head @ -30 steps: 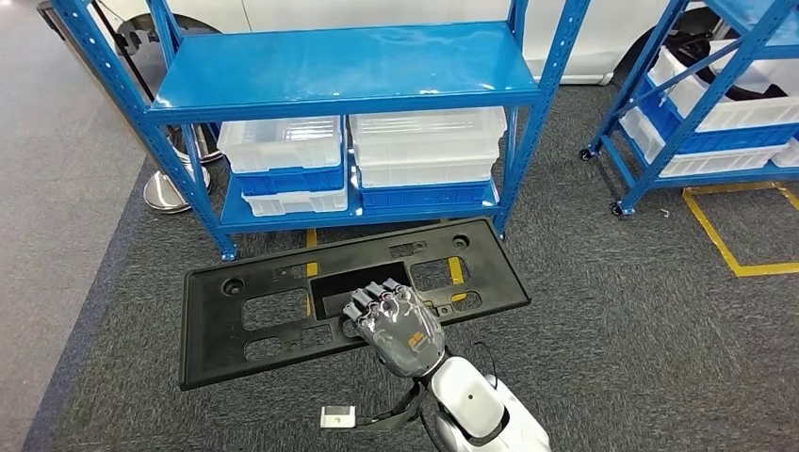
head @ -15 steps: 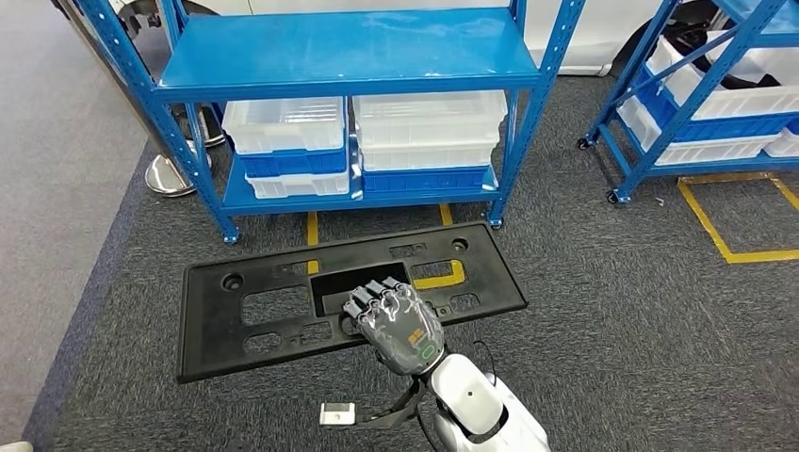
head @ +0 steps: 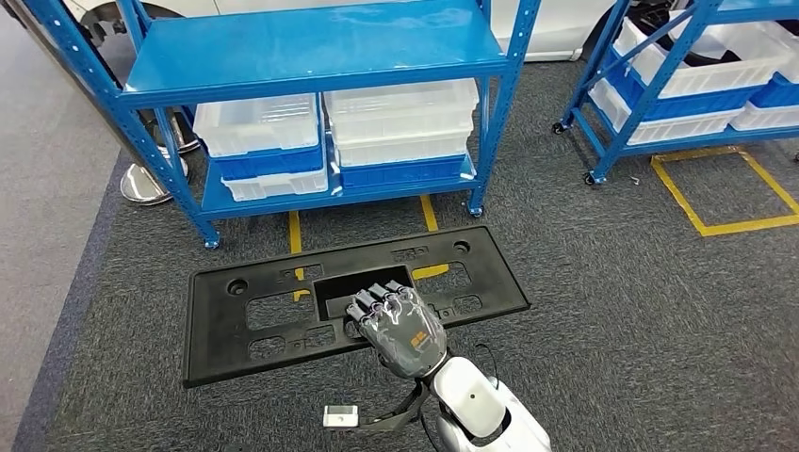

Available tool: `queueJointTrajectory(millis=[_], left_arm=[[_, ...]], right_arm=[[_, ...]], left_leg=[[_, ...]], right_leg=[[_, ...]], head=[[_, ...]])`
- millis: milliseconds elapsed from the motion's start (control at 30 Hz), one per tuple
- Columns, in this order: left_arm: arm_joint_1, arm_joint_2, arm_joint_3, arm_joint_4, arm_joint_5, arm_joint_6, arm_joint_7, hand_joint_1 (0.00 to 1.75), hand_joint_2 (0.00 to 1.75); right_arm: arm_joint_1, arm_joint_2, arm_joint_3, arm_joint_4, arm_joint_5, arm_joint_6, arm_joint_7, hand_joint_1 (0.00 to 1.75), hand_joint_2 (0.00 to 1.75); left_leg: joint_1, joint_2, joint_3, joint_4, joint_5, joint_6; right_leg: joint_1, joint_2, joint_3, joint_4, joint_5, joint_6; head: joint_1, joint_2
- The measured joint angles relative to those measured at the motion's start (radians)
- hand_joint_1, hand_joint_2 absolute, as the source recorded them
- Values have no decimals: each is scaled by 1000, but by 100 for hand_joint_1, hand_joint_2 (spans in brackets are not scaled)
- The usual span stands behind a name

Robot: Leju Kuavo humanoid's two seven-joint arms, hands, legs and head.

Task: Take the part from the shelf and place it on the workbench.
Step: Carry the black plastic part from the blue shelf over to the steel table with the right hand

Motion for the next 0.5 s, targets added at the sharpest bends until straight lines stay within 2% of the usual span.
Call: queueJointTrajectory(millis=[67,133,167,200,233,267,300,333,400,433,467,500], left_arm=[[-1,0,0,0,-1,1,-1,0,175],[1,0,0,0,-2,2,-2,0,175],[2,0,0,0,-2,2,-2,0,175],[4,0,0,0,-2,2,-2,0,175],[5,0,0,0,-2,2,-2,0,175],[5,0,0,0,-2,2,-2,0,175],[5,0,0,0,-2,2,-2,0,175],[5,0,1,0,-2,2,-2,0,175],[5,0,3,0,-2,1,-2,0,175],[5,0,4,0,-3,1,-2,0,175],[4,0,5,0,-4,2,-1,0,175],[4,0,6,0,-6,2,-1,0,175]], right_arm=[[-1,0,0,0,0,0,0,166,175],[-1,0,0,0,0,1,0,166,175],[0,0,0,0,0,1,0,166,175],[1,0,0,0,0,1,0,166,175],[2,0,0,1,0,1,0,166,175],[2,0,0,1,0,1,0,166,175],[2,0,0,0,0,1,0,166,175],[2,0,0,0,0,1,0,166,175],[0,0,0,0,0,1,0,166,175],[0,0,-1,0,1,1,1,166,175],[0,0,-2,-1,2,1,2,166,175],[1,-1,-3,-1,3,1,3,166,175]], left_leg=[[2,-29,-24,58,-43,-8],[4,-59,-81,188,-108,-13],[4,-64,-108,247,-126,-14],[4,-65,-120,273,-125,-15],[5,-66,-116,264,-106,-15],[6,-70,-94,217,-72,-15],[8,-86,-64,152,-38,-14],[10,-110,-39,97,-18,-13],[13,-149,-12,32,-7,-11],[12,-153,-10,27,-9,-8],[12,-143,-9,21,-7,-4],[13,-131,-9,17,-3,2]], right_leg=[[-7,15,2,-10,9,-12],[-8,33,-2,-9,12,-16],[-8,44,-5,-6,12,-17],[-8,57,-7,-2,12,-17],[-8,70,-9,2,12,-16],[-9,83,-11,7,11,-15],[-10,95,-13,12,10,-13],[-10,106,-17,17,9,-10],[-11,128,-31,27,11,1],[-12,138,-38,29,15,8],[-13,151,-44,29,19,15],[-13,149,-47,31,19,21]], head=[[0,0],[-1,0],[-1,0],[-1,0],[-1,0],[-1,0],[-1,0],[-1,0],[-1,0],[-1,0],[-1,0],[-1,0]])
